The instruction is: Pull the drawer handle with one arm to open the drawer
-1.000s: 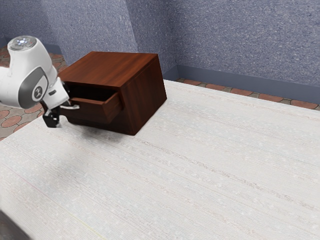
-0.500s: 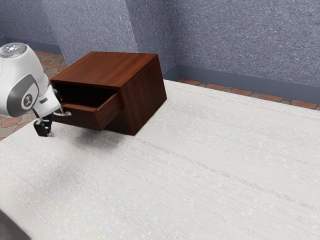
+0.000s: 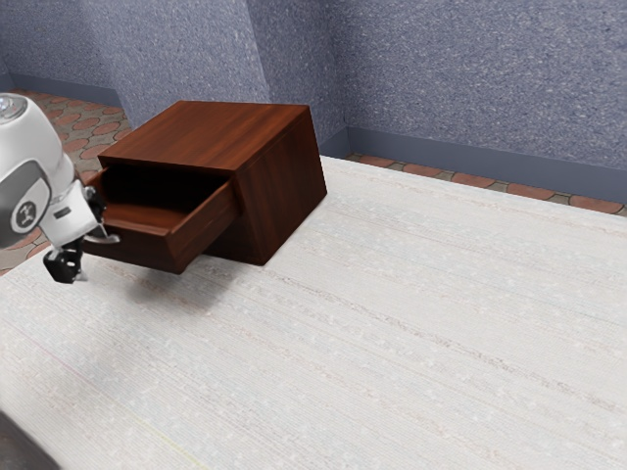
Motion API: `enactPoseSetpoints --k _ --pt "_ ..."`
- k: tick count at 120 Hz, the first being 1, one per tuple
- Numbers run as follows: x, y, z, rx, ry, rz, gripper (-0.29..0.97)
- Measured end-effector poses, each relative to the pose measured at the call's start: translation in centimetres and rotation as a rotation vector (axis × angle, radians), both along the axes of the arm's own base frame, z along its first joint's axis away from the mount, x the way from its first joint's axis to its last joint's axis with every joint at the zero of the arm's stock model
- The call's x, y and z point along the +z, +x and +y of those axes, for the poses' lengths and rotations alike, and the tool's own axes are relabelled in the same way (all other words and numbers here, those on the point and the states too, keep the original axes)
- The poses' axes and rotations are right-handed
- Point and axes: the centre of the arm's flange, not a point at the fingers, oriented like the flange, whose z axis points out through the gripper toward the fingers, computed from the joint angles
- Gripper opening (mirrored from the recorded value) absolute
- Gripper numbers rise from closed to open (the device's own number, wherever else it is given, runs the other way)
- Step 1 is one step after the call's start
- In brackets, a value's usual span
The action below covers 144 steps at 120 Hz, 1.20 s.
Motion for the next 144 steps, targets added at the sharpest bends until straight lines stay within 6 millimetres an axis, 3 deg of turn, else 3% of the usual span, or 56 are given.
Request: enactPoseSetpoints --k 18,29,42,53,61,96,112,144 --pt "3.4 -1.4 -0.6 -0.002 0.019 -0.051 0.63" --pt "7.8 -1.8 -1.1 0.005 0.034 -0.094 0.65" --pt "12.7 -1.4 -3.1 0.004 -0.008 -0.156 0.66" --pt "15.8 -0.6 -6.5 -0.007 -0.042 -0.174 0.67" --pt "16.2 0.0 -8.9 0.004 -0.077 -0.16 0.67" --pt "17.1 0.9 -14.4 0.19 -0.273 -0.154 0.68" --pt "15.9 3.2 -16.7 0.235 -0.338 -0.132 0.68" --pt "14.9 4.8 -21.0 0.338 -0.409 -0.126 0.68"
